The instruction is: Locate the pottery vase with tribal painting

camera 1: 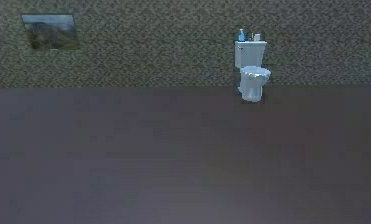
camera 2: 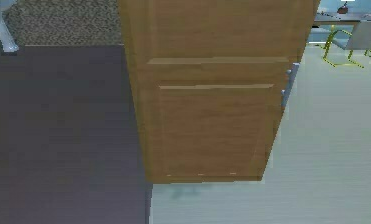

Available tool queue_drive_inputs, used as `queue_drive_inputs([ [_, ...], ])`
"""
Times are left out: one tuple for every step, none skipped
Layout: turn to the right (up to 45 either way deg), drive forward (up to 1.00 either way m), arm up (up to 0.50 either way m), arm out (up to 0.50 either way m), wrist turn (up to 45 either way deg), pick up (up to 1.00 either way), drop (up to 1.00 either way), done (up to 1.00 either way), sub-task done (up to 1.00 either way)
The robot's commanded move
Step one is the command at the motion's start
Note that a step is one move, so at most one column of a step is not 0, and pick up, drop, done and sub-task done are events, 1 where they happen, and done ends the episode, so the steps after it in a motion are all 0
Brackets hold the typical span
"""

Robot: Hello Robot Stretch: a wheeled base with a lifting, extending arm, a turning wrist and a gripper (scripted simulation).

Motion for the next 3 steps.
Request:
queue_drive_inputs([
  [-3.0,0.00,0.00,0.00,0.0,0.00,0.00,0.00,0.00],
  [0.0,0.50,0.00,0.00,0.0,0.00,0.00,0.00,0.00],
  [-45.0,0.00,0.00,0.00,0.0,0.00,0.00,0.00,0.00],
])
